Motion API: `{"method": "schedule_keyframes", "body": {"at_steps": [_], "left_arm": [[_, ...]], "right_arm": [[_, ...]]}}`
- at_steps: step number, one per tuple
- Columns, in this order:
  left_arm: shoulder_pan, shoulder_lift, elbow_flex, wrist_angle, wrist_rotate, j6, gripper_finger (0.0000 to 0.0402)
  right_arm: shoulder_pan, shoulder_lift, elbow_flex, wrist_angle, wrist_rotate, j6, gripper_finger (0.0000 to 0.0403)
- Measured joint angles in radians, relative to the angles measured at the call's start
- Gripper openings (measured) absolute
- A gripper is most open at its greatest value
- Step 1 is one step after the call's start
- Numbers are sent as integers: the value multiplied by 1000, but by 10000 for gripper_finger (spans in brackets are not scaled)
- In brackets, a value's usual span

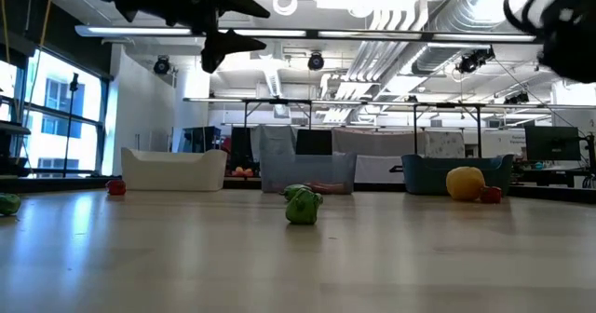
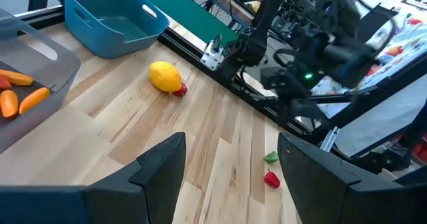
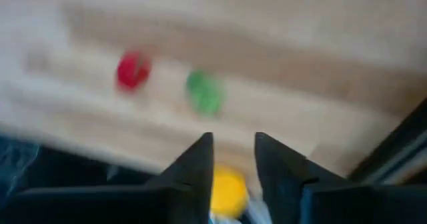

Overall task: Sort produce into baskets
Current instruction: Put the bottom right yellow lemon into the white bin

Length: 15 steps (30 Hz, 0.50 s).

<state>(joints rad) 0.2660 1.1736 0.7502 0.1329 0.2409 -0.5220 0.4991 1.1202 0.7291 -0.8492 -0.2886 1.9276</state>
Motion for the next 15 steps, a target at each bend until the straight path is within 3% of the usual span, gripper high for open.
{"method": "schedule_keyframes", "body": {"at_steps": [9,12,15], "left_arm": [[5,0,0,-2,21,2,222],[5,0,-1,-5,21,2,223],[5,0,-1,-6,21,6,223]], "right_arm": [[181,25,189,20,-45,32,233],[243,78,218,101,-45,80,268],[306,169,263,215,12,22,286]]}}
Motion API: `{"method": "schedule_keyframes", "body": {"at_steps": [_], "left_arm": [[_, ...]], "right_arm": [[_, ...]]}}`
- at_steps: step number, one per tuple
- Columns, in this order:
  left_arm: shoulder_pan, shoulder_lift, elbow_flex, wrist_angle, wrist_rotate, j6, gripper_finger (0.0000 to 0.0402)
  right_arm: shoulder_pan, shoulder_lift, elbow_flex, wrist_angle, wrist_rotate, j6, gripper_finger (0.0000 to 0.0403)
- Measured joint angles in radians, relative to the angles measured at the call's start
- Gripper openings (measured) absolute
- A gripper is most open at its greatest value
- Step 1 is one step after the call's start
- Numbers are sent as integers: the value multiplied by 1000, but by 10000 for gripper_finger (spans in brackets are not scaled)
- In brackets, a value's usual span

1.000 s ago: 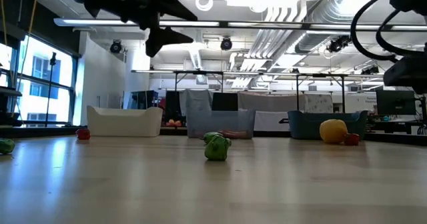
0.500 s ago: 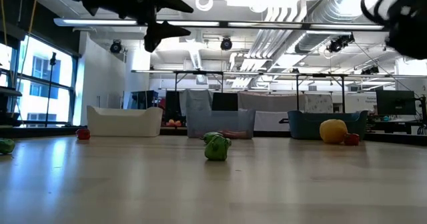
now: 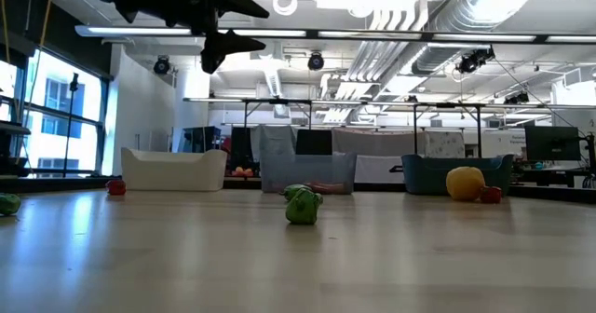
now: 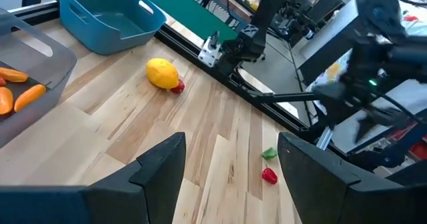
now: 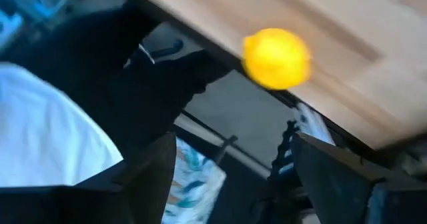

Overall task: Sort produce into baskets
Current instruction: Put the bottom right yellow lemon into the white bin

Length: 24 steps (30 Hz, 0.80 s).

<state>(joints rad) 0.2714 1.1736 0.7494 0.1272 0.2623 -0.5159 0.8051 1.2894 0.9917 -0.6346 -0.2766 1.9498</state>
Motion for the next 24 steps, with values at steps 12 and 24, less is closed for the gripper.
{"method": "schedule_keyframes", "body": {"at_steps": [12,24], "left_arm": [[0,0,0,-10,-1,29,223],[0,0,0,-10,-4,74,223]], "right_arm": [[113,424,288,-111,36,-12,291],[121,510,309,-307,158,-306,291]]}}
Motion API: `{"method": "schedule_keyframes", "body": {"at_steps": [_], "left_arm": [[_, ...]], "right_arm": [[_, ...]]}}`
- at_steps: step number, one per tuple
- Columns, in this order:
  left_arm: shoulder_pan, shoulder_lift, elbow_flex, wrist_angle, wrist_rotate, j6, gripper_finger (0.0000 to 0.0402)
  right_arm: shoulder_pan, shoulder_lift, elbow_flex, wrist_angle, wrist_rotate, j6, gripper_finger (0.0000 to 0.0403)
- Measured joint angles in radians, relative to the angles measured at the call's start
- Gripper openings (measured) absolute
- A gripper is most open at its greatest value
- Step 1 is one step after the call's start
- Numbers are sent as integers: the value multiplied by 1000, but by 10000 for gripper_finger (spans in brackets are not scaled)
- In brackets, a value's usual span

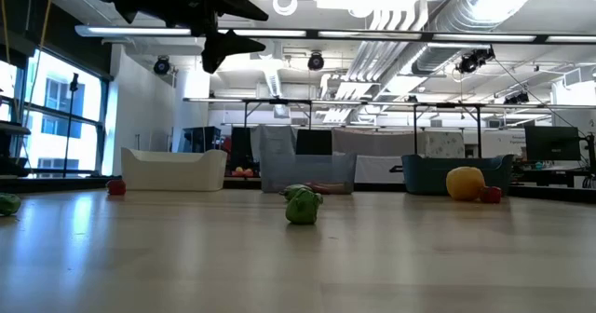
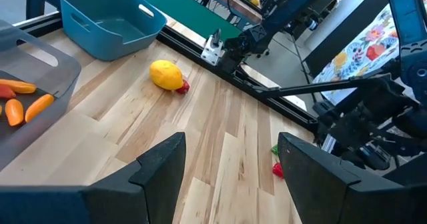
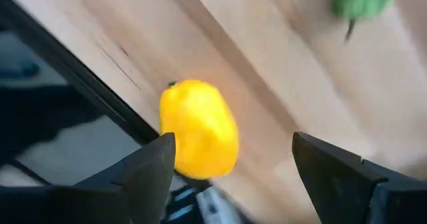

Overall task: Sort produce into baskets
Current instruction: Put the bottom right yellow lemon into the white bin

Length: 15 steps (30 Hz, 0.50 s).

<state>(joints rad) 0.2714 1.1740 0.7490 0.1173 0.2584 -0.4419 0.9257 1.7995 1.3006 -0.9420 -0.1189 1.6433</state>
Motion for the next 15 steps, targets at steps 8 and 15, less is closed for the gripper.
{"method": "schedule_keyframes", "body": {"at_steps": [8,15], "left_arm": [[0,0,0,-16,0,-2,223],[0,0,0,-32,0,-3,223]], "right_arm": [[38,0,0,76,80,-258,291],[120,20,-1,-4,113,-279,291]]}}
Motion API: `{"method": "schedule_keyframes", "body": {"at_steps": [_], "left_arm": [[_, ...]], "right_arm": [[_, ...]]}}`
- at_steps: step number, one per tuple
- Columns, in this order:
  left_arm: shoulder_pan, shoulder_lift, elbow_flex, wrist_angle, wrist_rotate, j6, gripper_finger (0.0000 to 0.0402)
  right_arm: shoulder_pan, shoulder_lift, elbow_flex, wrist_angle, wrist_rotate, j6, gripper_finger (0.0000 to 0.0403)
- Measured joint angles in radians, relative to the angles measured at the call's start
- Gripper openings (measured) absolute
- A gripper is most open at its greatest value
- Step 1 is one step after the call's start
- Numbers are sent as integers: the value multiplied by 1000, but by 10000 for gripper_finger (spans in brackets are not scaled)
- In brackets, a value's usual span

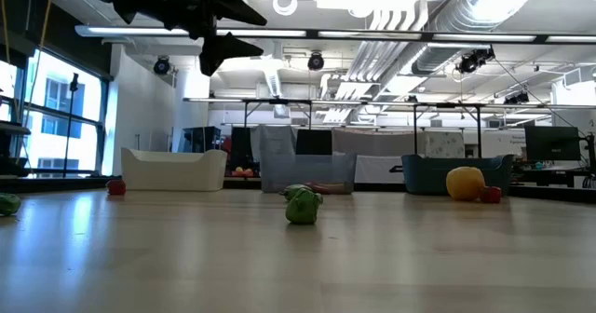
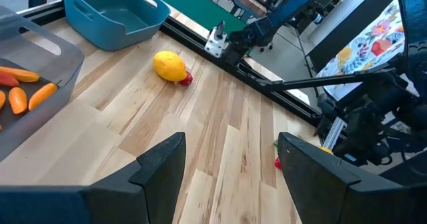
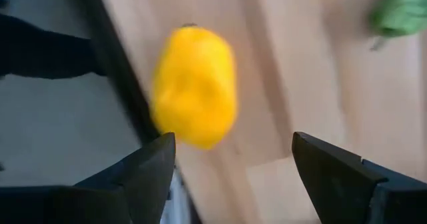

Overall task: Sort produce into baskets
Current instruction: Put the bottom right yellow lemon into the white bin

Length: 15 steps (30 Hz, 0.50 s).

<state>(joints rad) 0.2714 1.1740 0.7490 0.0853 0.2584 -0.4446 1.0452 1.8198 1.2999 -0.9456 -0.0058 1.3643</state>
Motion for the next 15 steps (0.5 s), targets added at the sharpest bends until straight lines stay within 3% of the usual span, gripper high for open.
{"method": "schedule_keyframes", "body": {"at_steps": [4,15], "left_arm": [[0,0,0,0,0,-15,223],[0,0,0,-11,-2,-24,223]], "right_arm": [[30,0,0,95,37,-3,291],[36,85,0,114,87,0,291]]}}
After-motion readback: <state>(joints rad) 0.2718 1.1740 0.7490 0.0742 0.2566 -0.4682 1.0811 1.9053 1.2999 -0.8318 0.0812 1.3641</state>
